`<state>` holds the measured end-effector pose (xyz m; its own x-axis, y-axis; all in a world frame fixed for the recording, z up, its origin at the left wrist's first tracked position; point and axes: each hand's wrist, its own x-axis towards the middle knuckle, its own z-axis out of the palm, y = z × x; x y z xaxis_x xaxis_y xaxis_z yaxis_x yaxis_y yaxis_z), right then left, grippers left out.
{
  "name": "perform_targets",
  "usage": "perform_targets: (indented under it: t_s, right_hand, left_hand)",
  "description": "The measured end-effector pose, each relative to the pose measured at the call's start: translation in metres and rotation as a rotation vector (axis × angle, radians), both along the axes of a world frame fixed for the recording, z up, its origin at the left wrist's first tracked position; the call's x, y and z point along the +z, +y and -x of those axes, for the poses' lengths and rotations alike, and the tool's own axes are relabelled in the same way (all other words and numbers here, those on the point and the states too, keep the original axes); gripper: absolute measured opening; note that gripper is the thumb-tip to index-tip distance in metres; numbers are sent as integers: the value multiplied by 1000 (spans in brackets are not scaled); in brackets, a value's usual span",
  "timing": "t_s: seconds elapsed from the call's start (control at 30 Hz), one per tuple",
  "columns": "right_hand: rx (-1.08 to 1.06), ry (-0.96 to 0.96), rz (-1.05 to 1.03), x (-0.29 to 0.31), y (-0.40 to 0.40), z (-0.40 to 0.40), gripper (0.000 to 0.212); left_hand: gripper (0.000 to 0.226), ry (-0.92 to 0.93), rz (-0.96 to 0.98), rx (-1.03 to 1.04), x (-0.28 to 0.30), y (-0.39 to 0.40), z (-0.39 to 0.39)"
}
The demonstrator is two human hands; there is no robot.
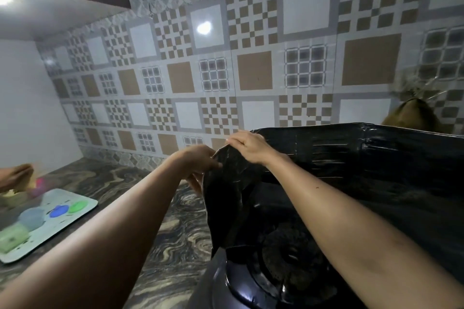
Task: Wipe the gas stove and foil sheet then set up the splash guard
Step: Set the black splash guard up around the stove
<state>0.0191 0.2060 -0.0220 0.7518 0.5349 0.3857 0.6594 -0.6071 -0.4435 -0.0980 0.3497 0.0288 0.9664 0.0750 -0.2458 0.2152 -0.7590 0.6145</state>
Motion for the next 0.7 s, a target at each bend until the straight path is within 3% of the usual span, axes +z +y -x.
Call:
perform_targets:
  t_s: [0.17,0.53,0.7]
  right_hand:
    - [-33,-18,28,4,-1,1,46]
    - [-72,-58,-32,0,6,9,45]
    - [-212,-12,79,-1,-6,-1,47]
  left_hand:
    - [42,142,34,-30,8,5,11]
    - [74,155,94,-8,7,10,20]
    - [45,142,50,-8,5,12,24]
